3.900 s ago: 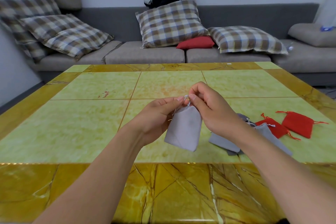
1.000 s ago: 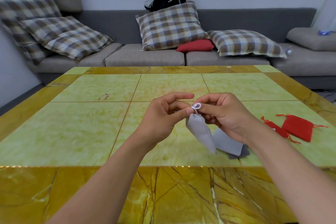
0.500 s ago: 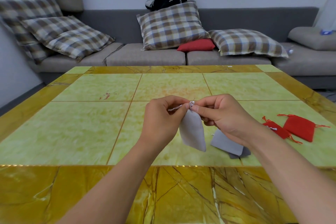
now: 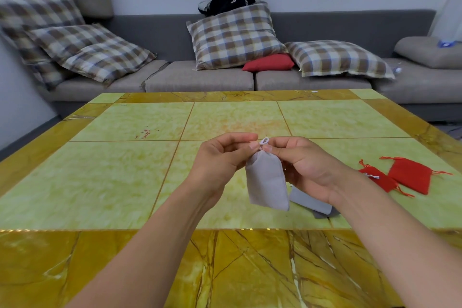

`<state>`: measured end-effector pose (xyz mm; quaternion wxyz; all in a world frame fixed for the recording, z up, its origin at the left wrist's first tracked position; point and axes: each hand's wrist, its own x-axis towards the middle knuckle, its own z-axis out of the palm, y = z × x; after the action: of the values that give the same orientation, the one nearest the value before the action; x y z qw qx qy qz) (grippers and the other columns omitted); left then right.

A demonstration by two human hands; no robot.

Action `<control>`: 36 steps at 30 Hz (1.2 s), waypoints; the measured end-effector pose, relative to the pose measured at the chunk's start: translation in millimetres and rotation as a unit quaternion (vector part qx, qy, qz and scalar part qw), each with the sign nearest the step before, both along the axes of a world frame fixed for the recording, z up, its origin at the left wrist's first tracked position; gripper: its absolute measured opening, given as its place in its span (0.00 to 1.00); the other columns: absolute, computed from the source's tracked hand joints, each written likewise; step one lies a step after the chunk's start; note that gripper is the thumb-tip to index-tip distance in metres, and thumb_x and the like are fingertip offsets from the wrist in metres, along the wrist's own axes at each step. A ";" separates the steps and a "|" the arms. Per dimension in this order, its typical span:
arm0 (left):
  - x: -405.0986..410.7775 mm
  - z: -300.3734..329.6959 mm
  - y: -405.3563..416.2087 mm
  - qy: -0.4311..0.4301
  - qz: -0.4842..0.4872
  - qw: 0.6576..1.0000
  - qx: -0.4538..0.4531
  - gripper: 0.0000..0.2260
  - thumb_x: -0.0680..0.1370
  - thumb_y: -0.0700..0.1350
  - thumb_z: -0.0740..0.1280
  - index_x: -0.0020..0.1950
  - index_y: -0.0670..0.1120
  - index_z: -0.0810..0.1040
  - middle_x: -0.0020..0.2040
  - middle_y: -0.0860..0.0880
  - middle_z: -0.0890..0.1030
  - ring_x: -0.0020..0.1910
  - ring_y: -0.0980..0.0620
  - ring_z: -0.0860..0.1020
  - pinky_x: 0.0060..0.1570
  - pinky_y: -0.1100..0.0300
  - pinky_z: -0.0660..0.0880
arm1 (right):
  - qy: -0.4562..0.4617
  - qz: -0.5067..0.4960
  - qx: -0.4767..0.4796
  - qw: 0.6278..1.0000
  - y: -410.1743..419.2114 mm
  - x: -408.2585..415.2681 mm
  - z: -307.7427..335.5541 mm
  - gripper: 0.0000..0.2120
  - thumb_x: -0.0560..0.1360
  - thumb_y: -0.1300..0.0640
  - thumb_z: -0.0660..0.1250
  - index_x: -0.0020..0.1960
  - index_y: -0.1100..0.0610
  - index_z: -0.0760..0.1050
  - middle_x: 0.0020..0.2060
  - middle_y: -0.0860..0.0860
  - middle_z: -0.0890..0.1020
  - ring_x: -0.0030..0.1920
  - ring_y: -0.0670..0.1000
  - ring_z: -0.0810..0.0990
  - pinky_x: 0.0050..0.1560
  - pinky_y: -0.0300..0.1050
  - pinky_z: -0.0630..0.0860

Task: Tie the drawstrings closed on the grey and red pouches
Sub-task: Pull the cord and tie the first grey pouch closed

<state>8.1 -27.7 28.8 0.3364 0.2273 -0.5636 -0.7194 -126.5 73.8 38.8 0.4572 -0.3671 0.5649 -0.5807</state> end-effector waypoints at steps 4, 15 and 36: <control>5.3 1.2 -2.9 -0.030 0.036 0.982 -0.182 0.03 0.74 0.36 0.74 0.46 0.42 0.83 0.41 0.46 0.85 0.41 0.54 0.82 0.43 0.64 0.78 | 0.013 -0.002 0.002 1.000 -0.1 2.7 2.5 0.10 0.80 0.59 0.63 0.49 0.57 0.84 0.37 0.49 0.83 0.32 0.44 0.77 0.31 0.35 0.73; 8.1 -4.3 -16.4 -0.084 0.086 0.792 -0.598 0.05 0.73 0.40 0.74 0.47 0.46 0.87 0.42 0.53 0.86 0.42 0.59 0.82 0.44 0.66 0.77 | 0.033 -0.050 0.047 0.997 -3.3 9.8 2.5 0.15 0.80 0.49 0.64 0.40 0.57 0.78 0.29 0.49 0.73 0.28 0.47 0.67 0.27 0.39 0.60; 6.1 -5.5 -5.4 -0.058 0.118 0.717 -0.685 0.04 0.78 0.39 0.69 0.49 0.43 0.84 0.46 0.49 0.84 0.43 0.48 0.82 0.37 0.52 0.79 | 0.037 -0.119 0.001 0.992 0.3 9.7 8.2 0.12 0.79 0.59 0.66 0.38 0.61 0.74 0.27 0.50 0.67 0.24 0.45 0.63 0.22 0.35 0.59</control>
<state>14.3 -33.2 23.3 0.4488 0.0406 -0.8894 -0.0770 -116.9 74.0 47.0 0.3638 -0.3178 0.6220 -0.6163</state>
